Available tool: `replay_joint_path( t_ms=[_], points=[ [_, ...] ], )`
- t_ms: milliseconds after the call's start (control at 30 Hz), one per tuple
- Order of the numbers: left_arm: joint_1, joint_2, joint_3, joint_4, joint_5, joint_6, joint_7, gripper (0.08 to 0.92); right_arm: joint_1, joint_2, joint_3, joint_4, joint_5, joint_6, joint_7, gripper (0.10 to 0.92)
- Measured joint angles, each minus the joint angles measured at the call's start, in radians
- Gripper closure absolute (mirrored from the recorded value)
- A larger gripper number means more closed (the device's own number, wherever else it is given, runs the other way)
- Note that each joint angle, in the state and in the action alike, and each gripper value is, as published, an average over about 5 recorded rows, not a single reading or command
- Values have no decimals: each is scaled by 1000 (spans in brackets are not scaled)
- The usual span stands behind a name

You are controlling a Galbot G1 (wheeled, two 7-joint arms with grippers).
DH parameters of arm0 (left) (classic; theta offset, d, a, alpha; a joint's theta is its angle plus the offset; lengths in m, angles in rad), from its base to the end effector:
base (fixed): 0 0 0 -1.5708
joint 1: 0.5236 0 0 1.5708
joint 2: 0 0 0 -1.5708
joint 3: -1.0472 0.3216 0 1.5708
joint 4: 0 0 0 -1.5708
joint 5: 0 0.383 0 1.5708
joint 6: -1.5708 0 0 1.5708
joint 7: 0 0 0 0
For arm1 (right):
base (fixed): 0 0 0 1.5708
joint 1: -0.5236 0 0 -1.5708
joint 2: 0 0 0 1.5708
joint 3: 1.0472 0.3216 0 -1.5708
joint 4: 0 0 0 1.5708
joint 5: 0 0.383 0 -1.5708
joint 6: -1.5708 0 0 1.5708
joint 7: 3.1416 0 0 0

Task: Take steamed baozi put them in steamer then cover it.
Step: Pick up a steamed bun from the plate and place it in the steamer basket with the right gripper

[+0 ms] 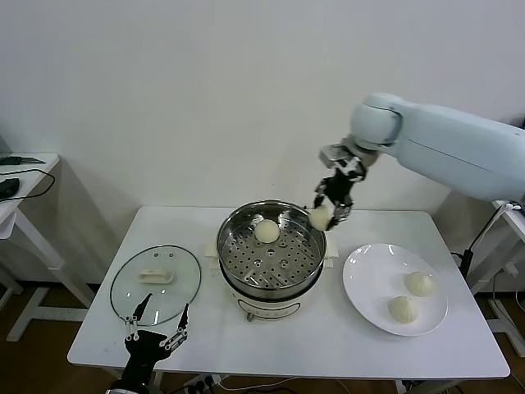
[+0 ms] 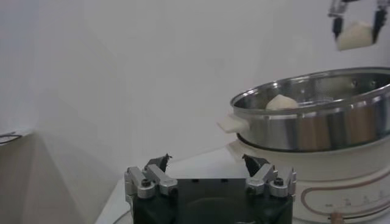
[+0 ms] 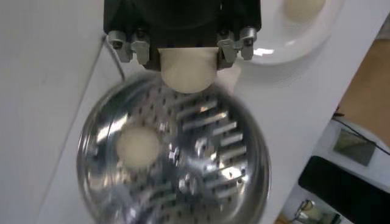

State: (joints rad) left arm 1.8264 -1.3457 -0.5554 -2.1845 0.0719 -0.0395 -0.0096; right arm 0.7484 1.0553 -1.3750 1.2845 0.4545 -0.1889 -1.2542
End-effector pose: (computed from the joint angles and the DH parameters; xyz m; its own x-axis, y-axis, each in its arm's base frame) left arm 0.1550 0.0323 -0.2884 -0.9859 0.1046 0.1305 0.1349 0.9584 0.2514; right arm 0.5580 0.0908 0.0063 -0.0348 -0.2100 0.9771 -0.8814 -0.4545 -0.1291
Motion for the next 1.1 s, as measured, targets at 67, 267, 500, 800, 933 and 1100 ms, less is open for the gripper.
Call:
replay_joint_path(
  t_ms=[67, 267, 500, 800, 933, 1100],
  points=[
    [0, -1, -2, 0, -1, -1, -1, 177, -2, 39, -14, 0, 18, -19, 24, 398],
    [-2, -3, -7, 0, -2, -1, -2, 177, -35, 140, -55, -11, 42, -74, 104, 397],
    [-1, -4, -10, 1, -2, -3, -3, 177, -93, 232, -91, -41, 68, -128, 205, 395],
    [-4, -6, -9, 7, -3, -4, -5, 177, -144, 316, -103, -82, 86, -157, 277, 389],
    [-4, -5, -10, 9, -3, -5, -5, 177, -156, 341, -111, -94, 91, -166, 295, 378],
    [-5, -6, -8, 9, -3, -6, -6, 177, -164, 354, -111, -97, 94, -172, 312, 277]
  ],
)
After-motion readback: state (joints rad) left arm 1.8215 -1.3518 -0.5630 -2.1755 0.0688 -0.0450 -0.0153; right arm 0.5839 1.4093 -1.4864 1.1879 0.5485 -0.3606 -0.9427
